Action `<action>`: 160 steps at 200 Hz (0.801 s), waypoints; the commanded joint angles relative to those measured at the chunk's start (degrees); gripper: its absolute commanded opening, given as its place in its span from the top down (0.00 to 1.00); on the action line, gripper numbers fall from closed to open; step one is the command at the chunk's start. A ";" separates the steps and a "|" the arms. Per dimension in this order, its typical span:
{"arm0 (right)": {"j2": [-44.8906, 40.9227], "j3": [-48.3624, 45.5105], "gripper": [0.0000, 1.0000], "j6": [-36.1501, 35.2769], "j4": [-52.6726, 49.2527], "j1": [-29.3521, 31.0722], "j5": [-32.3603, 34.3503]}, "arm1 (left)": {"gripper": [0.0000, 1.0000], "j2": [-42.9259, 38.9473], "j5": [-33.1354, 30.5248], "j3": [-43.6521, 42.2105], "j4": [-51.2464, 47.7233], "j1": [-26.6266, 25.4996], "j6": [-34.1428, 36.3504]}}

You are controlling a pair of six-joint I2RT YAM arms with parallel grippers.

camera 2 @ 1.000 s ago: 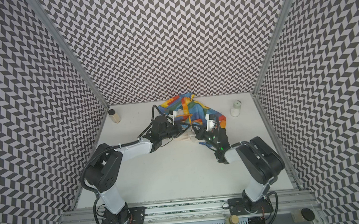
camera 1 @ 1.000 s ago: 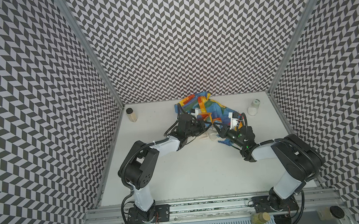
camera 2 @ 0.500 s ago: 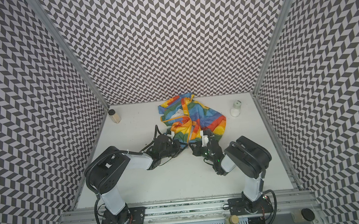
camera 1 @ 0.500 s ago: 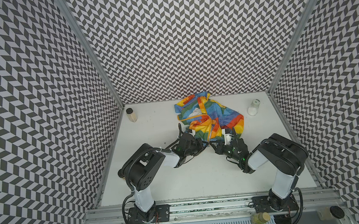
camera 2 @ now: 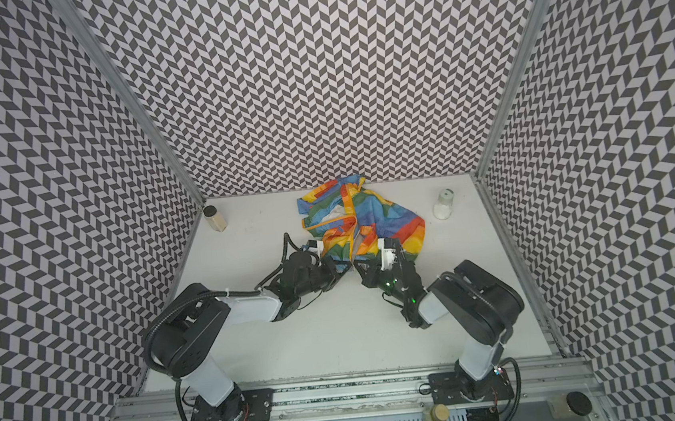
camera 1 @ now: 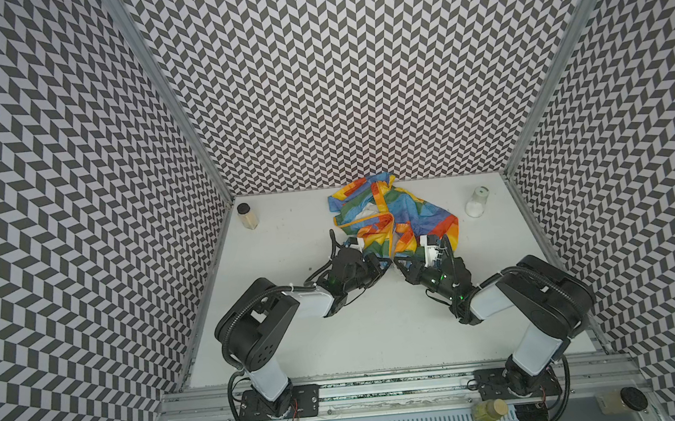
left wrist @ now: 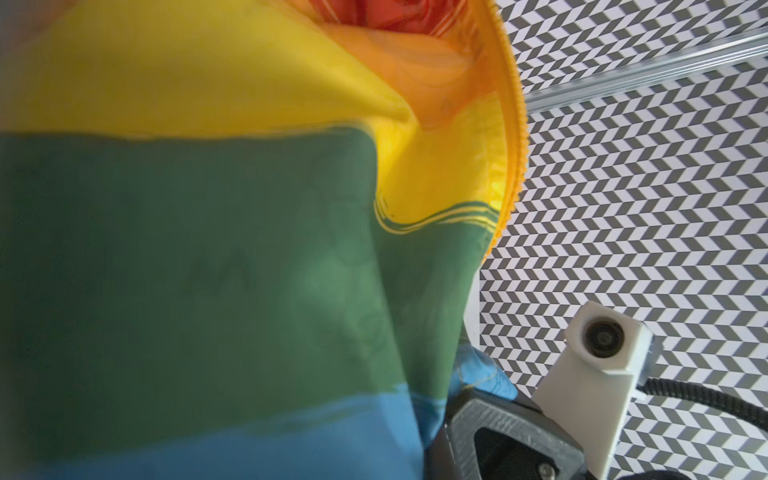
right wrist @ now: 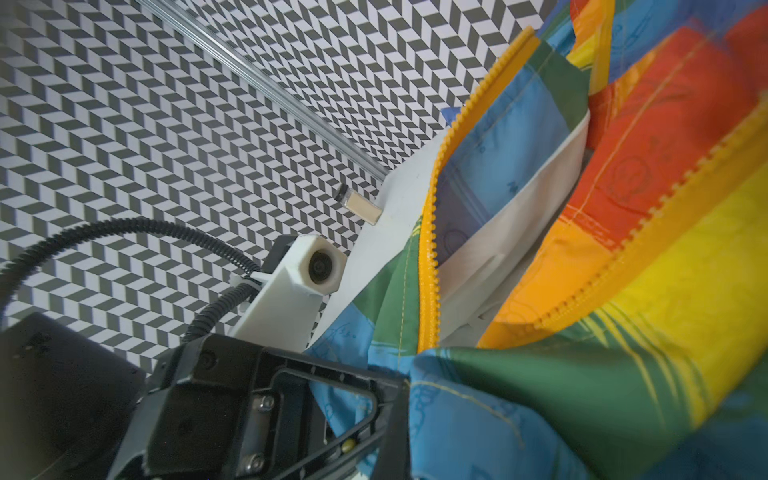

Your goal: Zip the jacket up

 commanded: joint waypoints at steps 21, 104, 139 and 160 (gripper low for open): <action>-3.66 4.82 1.00 2.79 5.94 1.36 -3.15 | 1.00 -5.58 12.30 1.91 3.48 -6.26 -2.02; -7.29 8.31 1.00 5.68 5.94 1.27 -3.37 | 0.90 -11.99 9.48 2.78 -0.80 -6.81 -2.96; -7.86 8.92 1.00 5.49 6.01 1.31 -3.17 | 0.69 -13.22 8.12 2.46 -0.60 -6.71 -3.96; -7.74 8.94 1.00 5.58 5.94 1.36 -2.95 | 0.58 -13.86 7.52 2.53 -0.26 -6.50 -4.37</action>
